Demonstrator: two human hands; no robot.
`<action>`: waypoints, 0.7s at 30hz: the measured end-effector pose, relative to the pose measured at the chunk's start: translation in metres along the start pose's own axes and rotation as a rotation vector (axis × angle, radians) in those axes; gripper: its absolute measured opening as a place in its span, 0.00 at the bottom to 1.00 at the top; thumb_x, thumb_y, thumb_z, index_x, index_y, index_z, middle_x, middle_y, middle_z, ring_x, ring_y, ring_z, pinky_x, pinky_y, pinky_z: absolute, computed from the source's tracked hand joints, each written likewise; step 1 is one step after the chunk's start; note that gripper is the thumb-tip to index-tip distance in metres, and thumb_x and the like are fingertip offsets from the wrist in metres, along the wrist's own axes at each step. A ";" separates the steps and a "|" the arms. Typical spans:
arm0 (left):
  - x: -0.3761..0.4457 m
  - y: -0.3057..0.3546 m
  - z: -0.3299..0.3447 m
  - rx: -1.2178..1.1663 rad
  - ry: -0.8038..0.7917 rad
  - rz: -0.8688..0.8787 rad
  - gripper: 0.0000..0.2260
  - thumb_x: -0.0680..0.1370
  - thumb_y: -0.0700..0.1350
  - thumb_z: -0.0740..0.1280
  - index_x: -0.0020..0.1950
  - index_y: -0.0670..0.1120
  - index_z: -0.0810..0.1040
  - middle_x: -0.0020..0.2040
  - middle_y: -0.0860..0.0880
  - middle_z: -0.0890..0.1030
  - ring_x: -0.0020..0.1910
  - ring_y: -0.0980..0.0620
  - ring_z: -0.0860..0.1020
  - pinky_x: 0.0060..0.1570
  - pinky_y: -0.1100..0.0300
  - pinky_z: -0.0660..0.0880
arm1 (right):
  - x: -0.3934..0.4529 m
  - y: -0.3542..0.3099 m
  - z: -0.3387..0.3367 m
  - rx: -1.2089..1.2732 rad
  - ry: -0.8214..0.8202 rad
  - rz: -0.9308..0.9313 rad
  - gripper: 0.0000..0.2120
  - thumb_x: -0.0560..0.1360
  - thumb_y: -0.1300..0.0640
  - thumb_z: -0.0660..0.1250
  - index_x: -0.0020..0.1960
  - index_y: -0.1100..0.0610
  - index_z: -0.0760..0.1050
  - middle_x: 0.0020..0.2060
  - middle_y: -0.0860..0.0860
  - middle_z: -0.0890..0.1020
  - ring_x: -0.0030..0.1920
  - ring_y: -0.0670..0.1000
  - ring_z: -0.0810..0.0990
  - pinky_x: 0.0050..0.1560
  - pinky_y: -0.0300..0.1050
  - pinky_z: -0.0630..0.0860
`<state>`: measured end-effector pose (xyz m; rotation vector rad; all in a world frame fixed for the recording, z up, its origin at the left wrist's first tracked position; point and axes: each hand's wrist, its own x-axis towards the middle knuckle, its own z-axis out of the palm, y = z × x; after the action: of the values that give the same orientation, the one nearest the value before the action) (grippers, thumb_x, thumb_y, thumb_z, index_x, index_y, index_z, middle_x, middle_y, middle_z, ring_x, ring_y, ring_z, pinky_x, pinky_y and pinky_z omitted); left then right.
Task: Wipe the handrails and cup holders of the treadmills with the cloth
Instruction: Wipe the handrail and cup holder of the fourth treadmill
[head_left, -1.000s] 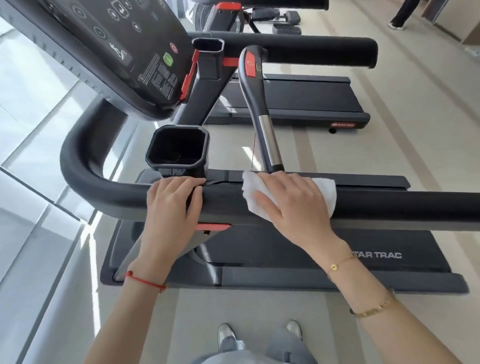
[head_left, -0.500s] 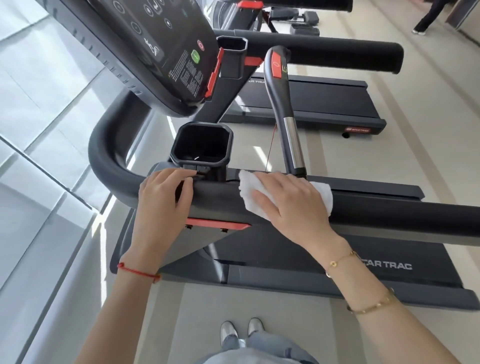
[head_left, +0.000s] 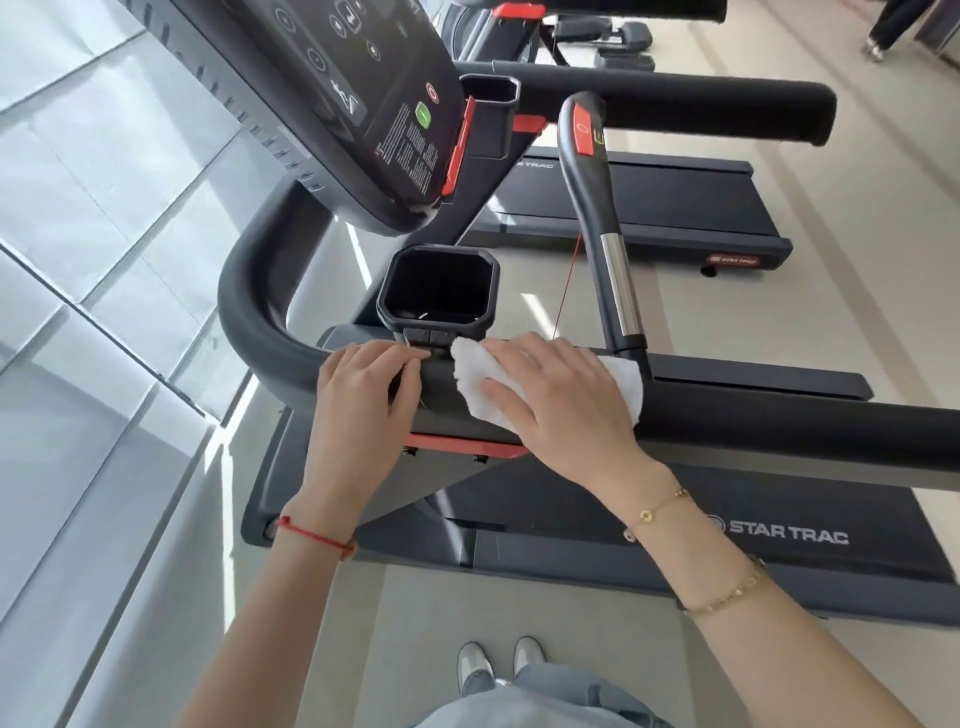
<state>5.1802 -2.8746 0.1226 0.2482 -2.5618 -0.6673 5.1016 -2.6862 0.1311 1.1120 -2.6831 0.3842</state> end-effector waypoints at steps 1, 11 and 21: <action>0.000 -0.001 0.001 0.005 0.004 0.000 0.09 0.81 0.41 0.61 0.47 0.45 0.81 0.45 0.53 0.80 0.45 0.50 0.76 0.61 0.47 0.70 | 0.007 -0.009 0.001 -0.001 -0.021 0.004 0.20 0.82 0.43 0.50 0.69 0.48 0.67 0.56 0.47 0.77 0.52 0.53 0.75 0.53 0.49 0.72; -0.003 0.012 0.009 -0.007 0.050 -0.015 0.09 0.81 0.40 0.61 0.41 0.46 0.73 0.42 0.52 0.77 0.41 0.51 0.69 0.54 0.46 0.71 | 0.002 -0.015 0.006 -0.049 0.061 -0.053 0.19 0.82 0.45 0.52 0.71 0.47 0.66 0.53 0.49 0.75 0.48 0.53 0.73 0.52 0.49 0.71; -0.012 0.094 0.048 -0.018 -0.029 0.085 0.08 0.82 0.41 0.61 0.56 0.45 0.80 0.54 0.51 0.80 0.56 0.50 0.75 0.69 0.49 0.64 | -0.055 0.061 -0.010 -0.040 0.166 0.023 0.17 0.80 0.47 0.58 0.69 0.47 0.68 0.52 0.47 0.76 0.50 0.52 0.74 0.54 0.47 0.70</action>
<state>5.1622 -2.7704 0.1278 0.1244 -2.5770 -0.6660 5.0969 -2.6051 0.1149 0.9924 -2.5494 0.4056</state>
